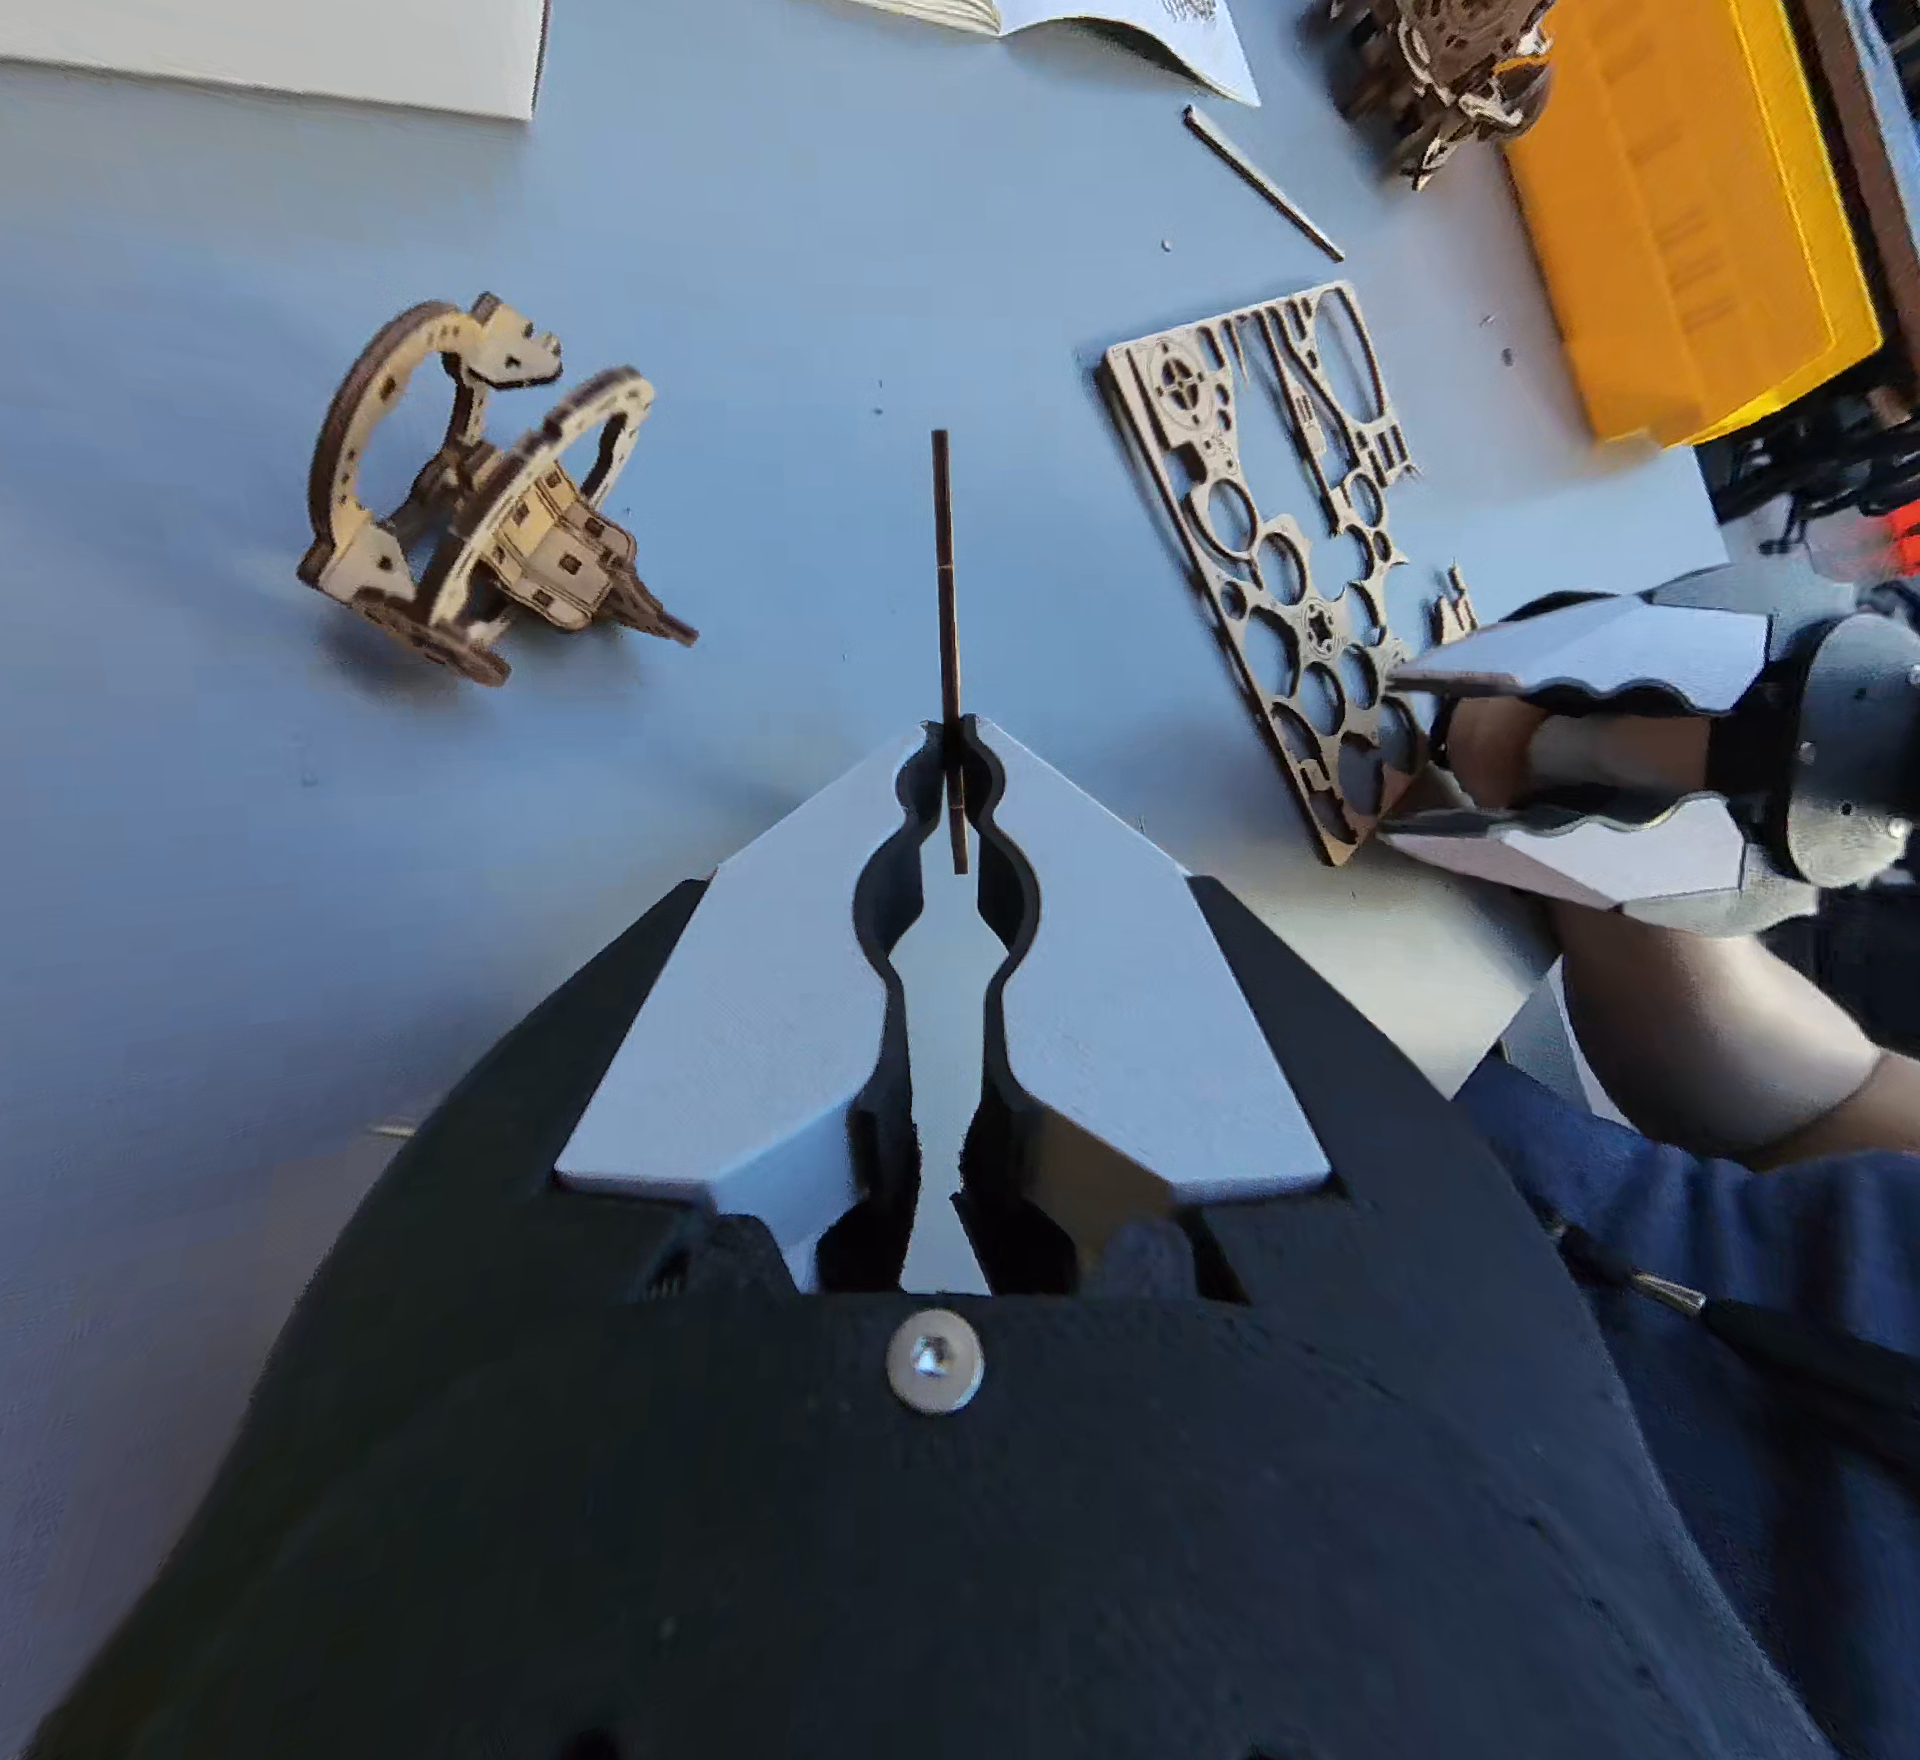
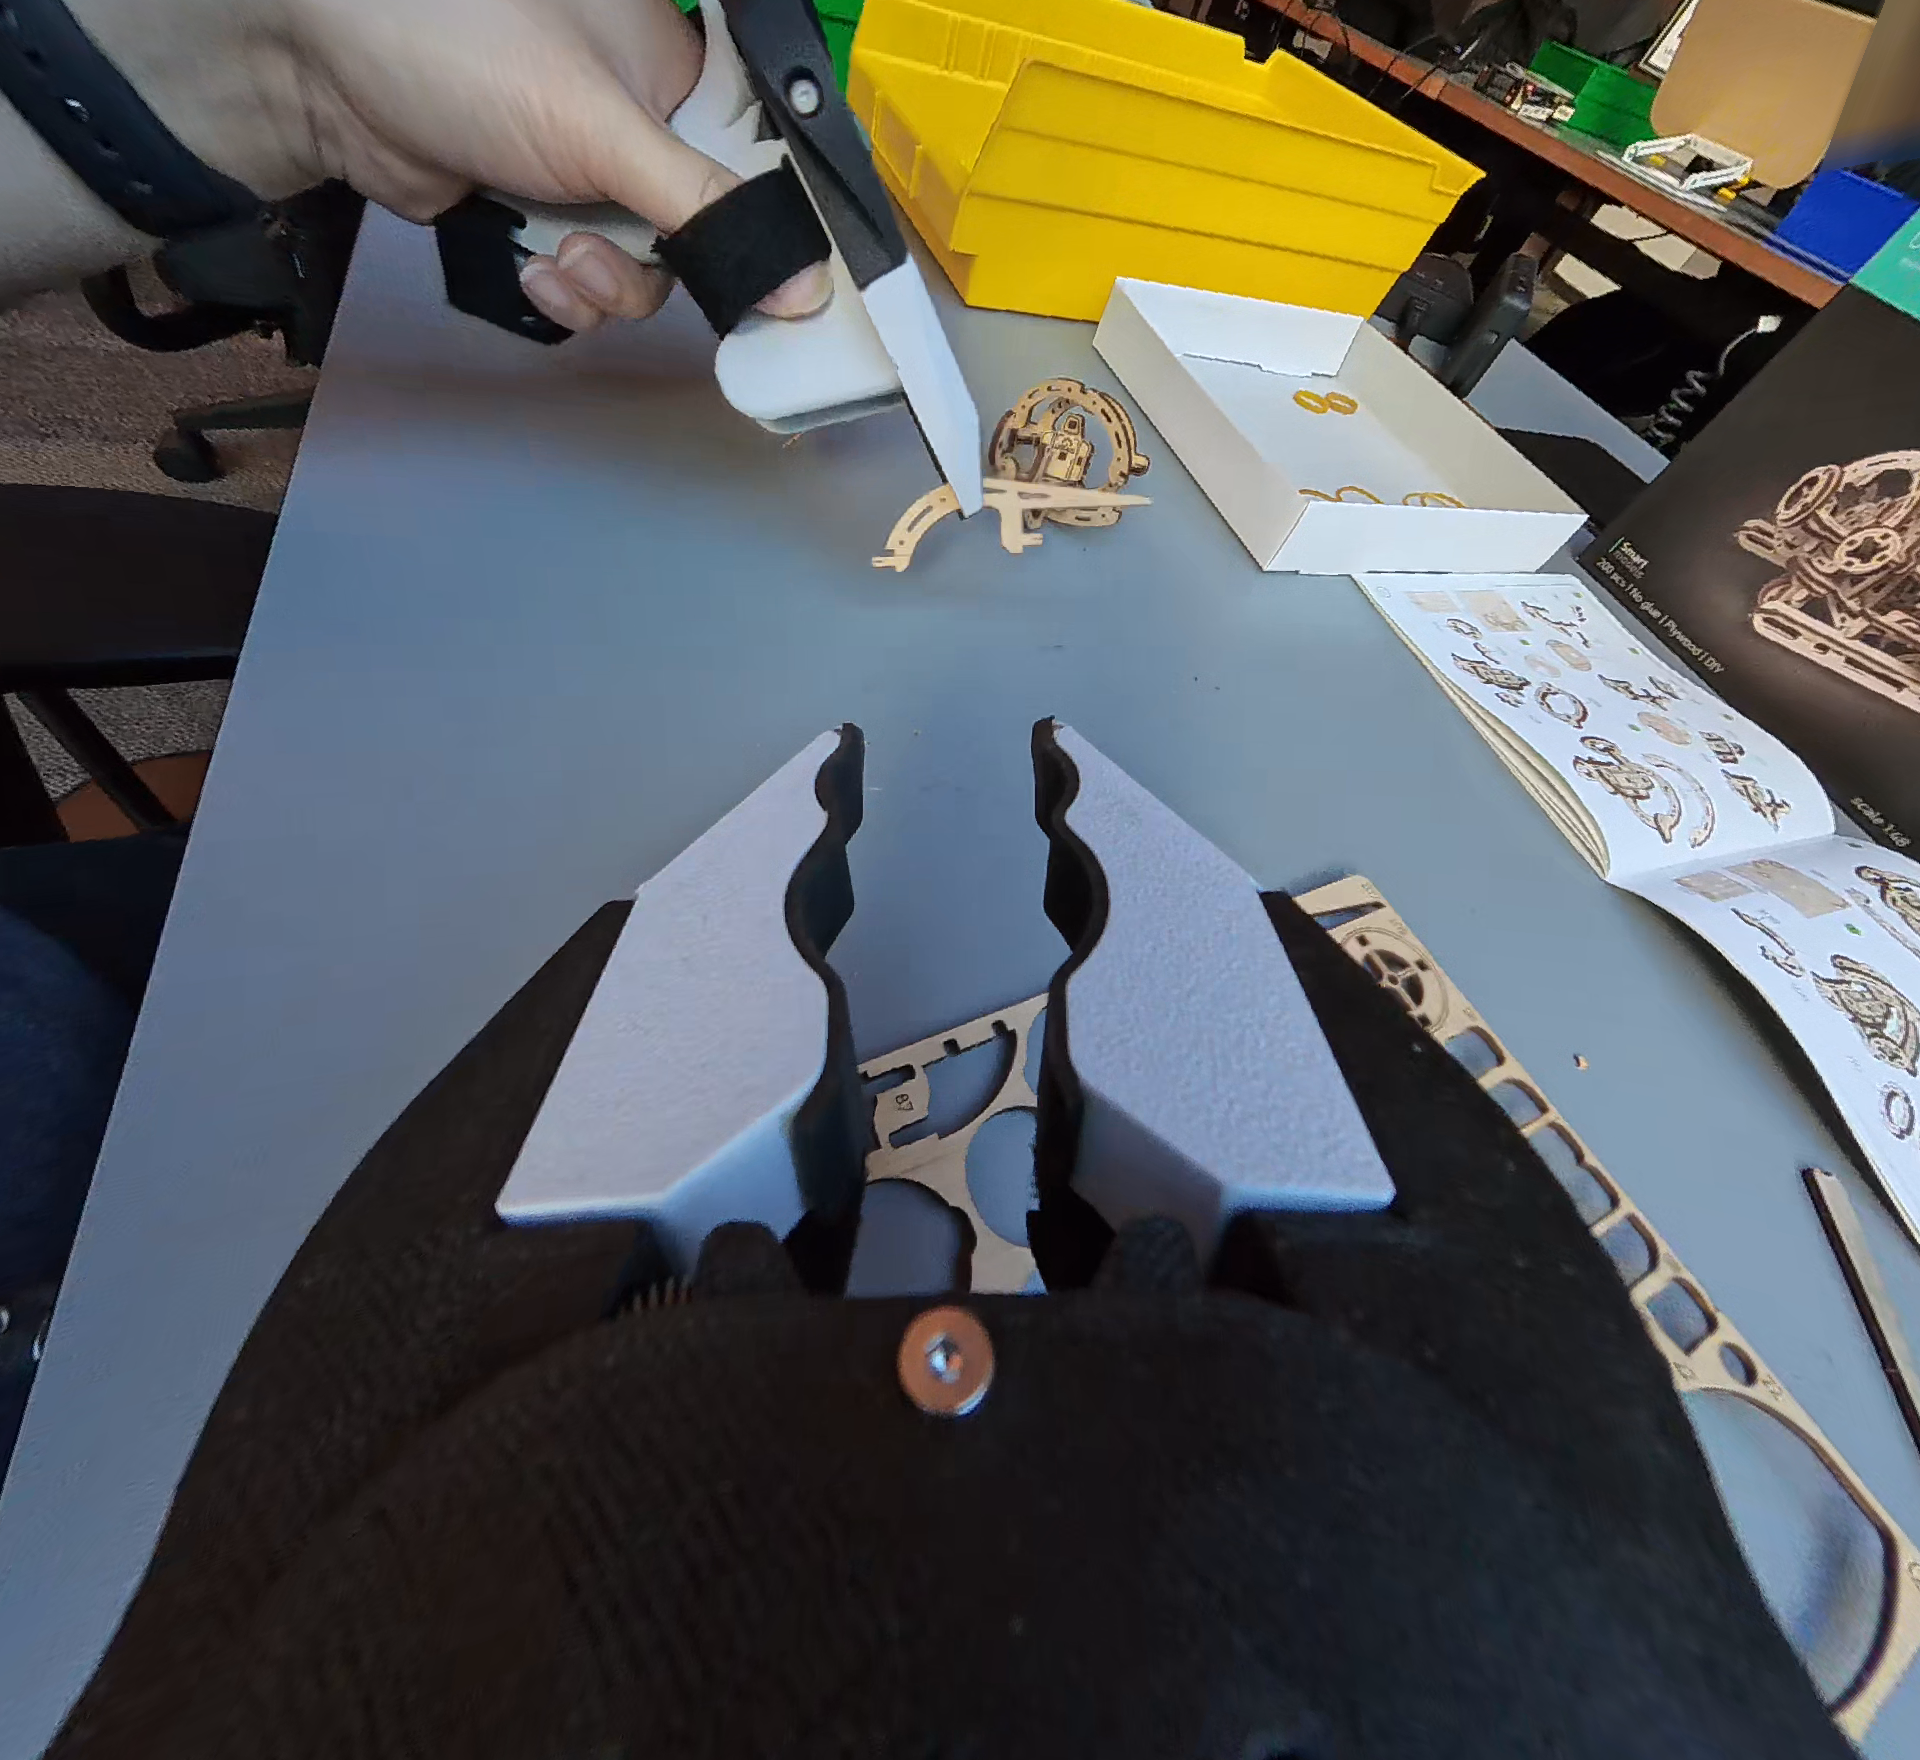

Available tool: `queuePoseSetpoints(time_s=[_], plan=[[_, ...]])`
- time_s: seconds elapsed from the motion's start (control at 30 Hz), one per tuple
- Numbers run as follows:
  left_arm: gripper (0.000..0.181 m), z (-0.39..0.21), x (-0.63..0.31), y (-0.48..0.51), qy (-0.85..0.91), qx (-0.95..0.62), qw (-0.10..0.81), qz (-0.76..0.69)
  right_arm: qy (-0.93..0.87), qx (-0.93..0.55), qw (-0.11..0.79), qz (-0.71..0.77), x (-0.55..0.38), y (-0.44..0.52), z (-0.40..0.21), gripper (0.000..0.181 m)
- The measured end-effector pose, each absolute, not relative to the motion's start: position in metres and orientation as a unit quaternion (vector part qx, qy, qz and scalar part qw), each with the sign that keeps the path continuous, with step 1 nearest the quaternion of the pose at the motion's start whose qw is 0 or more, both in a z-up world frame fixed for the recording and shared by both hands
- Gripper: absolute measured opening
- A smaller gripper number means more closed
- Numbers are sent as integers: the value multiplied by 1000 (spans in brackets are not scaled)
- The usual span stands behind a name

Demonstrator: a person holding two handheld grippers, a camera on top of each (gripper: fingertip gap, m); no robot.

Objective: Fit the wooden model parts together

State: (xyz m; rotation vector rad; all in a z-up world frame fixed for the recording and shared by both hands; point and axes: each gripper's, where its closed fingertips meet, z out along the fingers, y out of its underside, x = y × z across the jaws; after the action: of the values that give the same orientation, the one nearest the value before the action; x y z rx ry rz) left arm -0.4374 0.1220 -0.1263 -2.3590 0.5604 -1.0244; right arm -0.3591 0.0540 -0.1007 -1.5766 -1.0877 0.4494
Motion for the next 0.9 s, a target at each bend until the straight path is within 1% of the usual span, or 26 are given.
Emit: queuePoseSetpoints(time_s=[0.1,0.23,0.47,0.83,0.9], plan=[[1,-121,-432,131,196,-873,238,-377,-463,-658,563,187,-359,51,-100,32],[1,-126,-427,134,210,-888,191,-362,-483,-647,568,162,-362,49,-103,32],[1,-138,-413,131,216,-891,142,-374,-521,-630,564,117,-368,43,-110,32],[1,-150,-416,129,210,-899,131,-362,-525,-631,560,110,-369,44,-113,32],[4,-152,-417,128,209,-900,128,-361,-526,-629,562,109,-369,44,-112,32]])
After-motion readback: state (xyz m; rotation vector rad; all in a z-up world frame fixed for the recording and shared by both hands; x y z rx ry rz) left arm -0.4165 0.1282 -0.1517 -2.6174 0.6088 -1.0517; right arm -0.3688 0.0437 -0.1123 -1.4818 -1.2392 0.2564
